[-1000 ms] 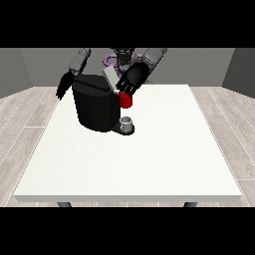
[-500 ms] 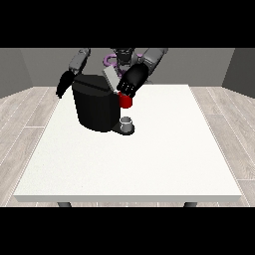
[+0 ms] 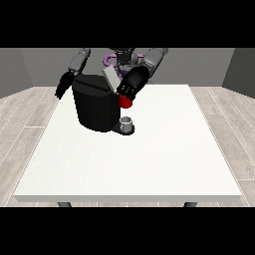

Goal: Insert the coffee pod into the coffee machine and close the lid

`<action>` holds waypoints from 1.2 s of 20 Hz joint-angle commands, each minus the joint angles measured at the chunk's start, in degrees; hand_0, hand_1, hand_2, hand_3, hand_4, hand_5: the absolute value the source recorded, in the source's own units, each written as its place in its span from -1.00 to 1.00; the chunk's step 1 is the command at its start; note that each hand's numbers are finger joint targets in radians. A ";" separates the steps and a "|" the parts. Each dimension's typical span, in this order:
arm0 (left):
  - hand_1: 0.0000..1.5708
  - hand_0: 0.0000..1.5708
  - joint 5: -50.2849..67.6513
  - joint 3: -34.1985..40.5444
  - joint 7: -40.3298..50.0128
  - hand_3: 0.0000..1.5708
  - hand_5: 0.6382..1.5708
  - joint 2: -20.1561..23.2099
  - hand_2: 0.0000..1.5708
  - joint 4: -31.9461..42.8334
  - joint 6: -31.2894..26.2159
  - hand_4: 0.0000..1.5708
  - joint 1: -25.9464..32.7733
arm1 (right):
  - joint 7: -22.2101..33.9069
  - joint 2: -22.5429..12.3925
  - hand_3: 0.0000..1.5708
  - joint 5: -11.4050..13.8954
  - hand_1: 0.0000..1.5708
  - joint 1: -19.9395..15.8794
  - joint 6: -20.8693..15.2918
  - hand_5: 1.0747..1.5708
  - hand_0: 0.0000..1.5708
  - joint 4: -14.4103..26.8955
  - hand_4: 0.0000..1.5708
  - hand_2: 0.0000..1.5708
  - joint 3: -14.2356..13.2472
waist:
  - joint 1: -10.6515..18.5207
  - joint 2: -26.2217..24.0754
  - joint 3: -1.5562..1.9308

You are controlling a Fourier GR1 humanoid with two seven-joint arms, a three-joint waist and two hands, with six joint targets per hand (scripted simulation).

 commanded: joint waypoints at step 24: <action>-1.00 -1.00 -5.30 -0.03 -5.95 -0.38 1.00 4.44 -0.21 0.16 8.16 -1.00 -1.56 | -0.13 0.07 -1.00 1.45 -1.00 -1.77 -0.67 1.00 -1.00 -1.30 -0.89 -1.00 1.15 | -1.55 4.81 -0.11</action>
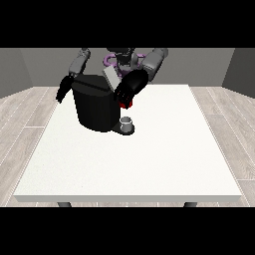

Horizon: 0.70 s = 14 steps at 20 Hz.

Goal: Insert the coffee pod into the coffee machine and close the lid

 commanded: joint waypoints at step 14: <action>-1.00 -1.00 0.60 -0.67 2.73 -1.00 1.00 -6.64 -1.00 -0.82 -2.53 -1.00 7.08 | 0.19 -1.85 -1.00 -2.04 -1.00 4.49 -0.92 1.00 -1.00 8.12 -0.82 -1.00 -5.39 | 8.97 -10.98 -0.24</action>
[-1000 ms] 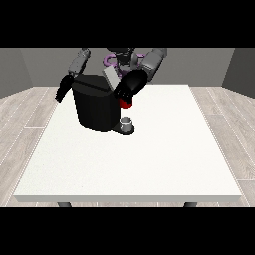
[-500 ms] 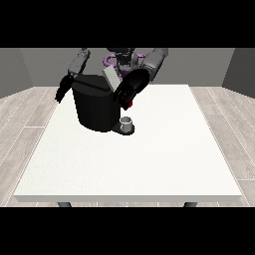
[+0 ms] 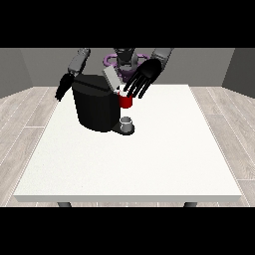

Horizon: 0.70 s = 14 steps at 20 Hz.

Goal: Insert the coffee pod into the coffee machine and close the lid

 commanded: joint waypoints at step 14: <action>-1.00 -1.00 27.90 18.53 -6.86 -1.00 1.00 -22.92 -1.00 -1.61 -2.05 -1.00 25.70 | -4.40 -0.80 -1.00 -3.02 -1.00 16.34 0.25 1.00 -1.00 6.82 -1.00 -1.00 -4.90 | 16.61 -21.73 -0.30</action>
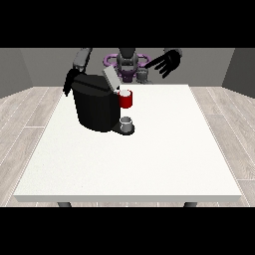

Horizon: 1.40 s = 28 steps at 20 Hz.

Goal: Insert the coffee pod into the coffee machine and close the lid

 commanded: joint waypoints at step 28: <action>-1.00 -1.00 20.64 -4.07 9.62 -1.00 1.00 -9.73 -1.00 -19.67 -4.80 -0.51 30.73 | 7.02 -5.15 -1.00 -6.49 -1.00 -7.54 11.96 1.00 -1.00 -7.09 -0.86 -1.00 -0.41 | 12.44 -11.62 0.15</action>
